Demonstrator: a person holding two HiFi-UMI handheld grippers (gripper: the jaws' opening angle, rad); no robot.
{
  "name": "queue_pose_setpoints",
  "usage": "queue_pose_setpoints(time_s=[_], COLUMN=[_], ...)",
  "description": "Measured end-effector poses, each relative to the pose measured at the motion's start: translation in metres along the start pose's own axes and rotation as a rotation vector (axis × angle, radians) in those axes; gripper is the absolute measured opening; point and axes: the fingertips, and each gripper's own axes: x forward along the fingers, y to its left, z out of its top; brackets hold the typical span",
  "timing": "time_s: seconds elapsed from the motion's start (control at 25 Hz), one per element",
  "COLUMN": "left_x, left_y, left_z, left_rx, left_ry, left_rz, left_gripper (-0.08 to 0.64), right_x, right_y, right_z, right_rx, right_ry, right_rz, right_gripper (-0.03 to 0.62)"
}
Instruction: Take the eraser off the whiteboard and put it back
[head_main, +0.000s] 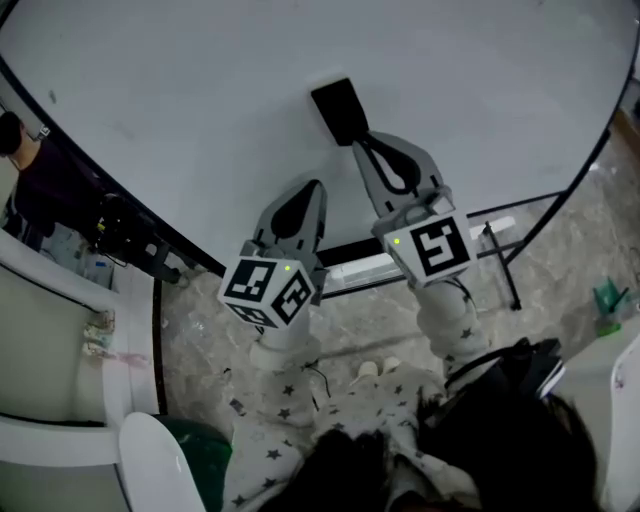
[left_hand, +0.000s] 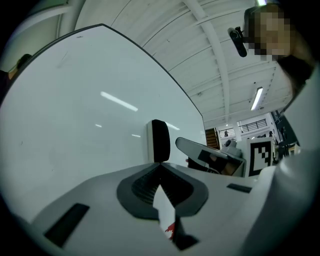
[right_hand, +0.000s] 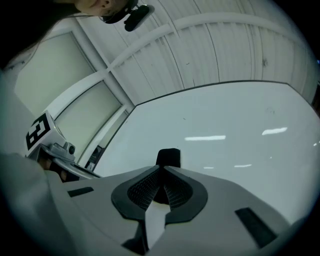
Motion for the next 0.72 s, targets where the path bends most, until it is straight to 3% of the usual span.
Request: queue_pose_setpoints(time_s=[0.12, 0.2, 0.28, 0.72], left_x=[0.004, 0.007, 0.009, 0.011], left_y=[0.008, 0.011, 0.014, 0.027], left_z=[0.003, 0.004, 0.005, 0.008], left_rx=[0.003, 0.003, 0.004, 0.005], left_ry=[0.002, 0.004, 0.006, -0.001], left_rz=[-0.016, -0.032, -0.046, -0.102], left_gripper=[0.0, 0.002, 0.002, 0.002], right_x=[0.007, 0.015, 0.022, 0.046], right_y=[-0.005, -0.006, -0.006, -0.017], right_z=[0.0, -0.002, -0.005, -0.01], right_rx=[-0.014, 0.024, 0.037, -0.016], right_ry=[0.012, 0.009, 0.009, 0.06], right_rz=[-0.027, -0.029, -0.037, -0.151], right_gripper=[0.012, 0.157, 0.212, 0.267])
